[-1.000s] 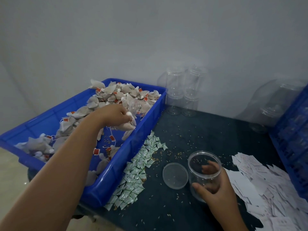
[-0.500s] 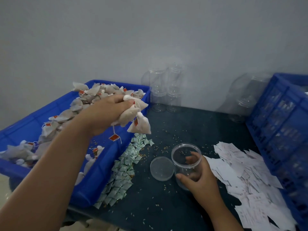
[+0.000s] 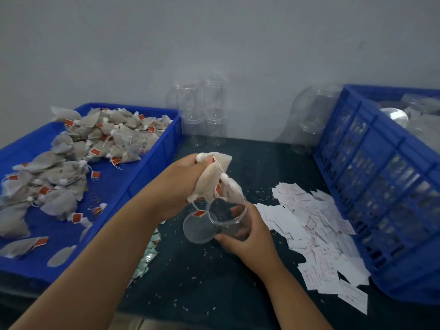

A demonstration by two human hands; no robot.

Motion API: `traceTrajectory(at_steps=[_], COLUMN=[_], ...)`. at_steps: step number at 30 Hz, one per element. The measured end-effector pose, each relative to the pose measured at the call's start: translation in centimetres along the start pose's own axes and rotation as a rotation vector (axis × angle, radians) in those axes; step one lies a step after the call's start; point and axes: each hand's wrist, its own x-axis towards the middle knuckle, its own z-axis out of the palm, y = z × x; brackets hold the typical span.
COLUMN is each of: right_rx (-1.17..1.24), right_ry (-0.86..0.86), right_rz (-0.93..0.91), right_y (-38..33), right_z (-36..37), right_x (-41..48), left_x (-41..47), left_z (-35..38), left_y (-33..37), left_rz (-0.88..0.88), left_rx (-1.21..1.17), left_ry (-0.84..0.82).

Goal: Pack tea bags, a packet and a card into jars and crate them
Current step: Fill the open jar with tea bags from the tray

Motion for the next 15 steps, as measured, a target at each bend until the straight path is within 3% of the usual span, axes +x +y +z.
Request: traceTrajectory(at_steps=[3, 5, 11, 15], right_rx=[0.098, 0.100, 0.138, 0.127], right_ry=[0.016, 0.040, 0.046, 0.055], right_rz=[-0.021, -0.040, -0.046, -0.038], right_y=[-0.4, -0.6, -0.6, -0.7], right_z=[-0.2, -0.2, 0.0, -0.1], right_x=[0.0, 0.0, 0.1, 0.2], left_x=[0.2, 0.4, 0.7, 0.5], left_z=[0.4, 0.7, 0.1, -0.4], left_y=[-1.0, -1.7, -1.6, -1.0], left_rz=[0.015, 0.006, 0.042, 0.047], left_rx=[0.461, 0.599, 0.469, 0.342], left_ry=[-0.098, -0.092, 0.012, -0.034])
